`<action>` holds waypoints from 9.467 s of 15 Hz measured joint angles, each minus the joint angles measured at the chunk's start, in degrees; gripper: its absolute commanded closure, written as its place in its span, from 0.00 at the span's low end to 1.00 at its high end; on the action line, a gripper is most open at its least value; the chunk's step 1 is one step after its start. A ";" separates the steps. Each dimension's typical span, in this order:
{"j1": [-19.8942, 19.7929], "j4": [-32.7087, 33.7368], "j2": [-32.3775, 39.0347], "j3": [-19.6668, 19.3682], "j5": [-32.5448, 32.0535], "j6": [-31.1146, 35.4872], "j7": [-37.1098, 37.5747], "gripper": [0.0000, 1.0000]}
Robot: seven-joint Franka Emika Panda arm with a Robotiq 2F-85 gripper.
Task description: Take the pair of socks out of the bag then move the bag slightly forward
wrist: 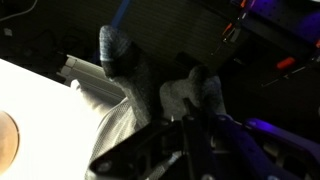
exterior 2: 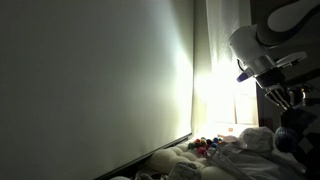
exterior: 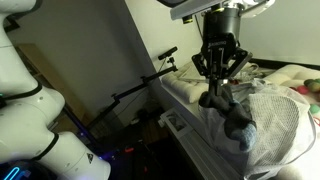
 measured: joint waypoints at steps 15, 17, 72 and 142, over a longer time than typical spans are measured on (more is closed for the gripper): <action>5.79 4.64 -8.50 2.86 4.06 3.12 -0.76 0.95; 6.68 4.75 -10.10 3.60 4.73 4.19 -0.76 0.95; 5.62 -12.67 -15.37 0.03 -3.52 16.15 13.62 0.00; 9.67 51.72 31.72 -18.87 -15.59 11.90 62.92 0.98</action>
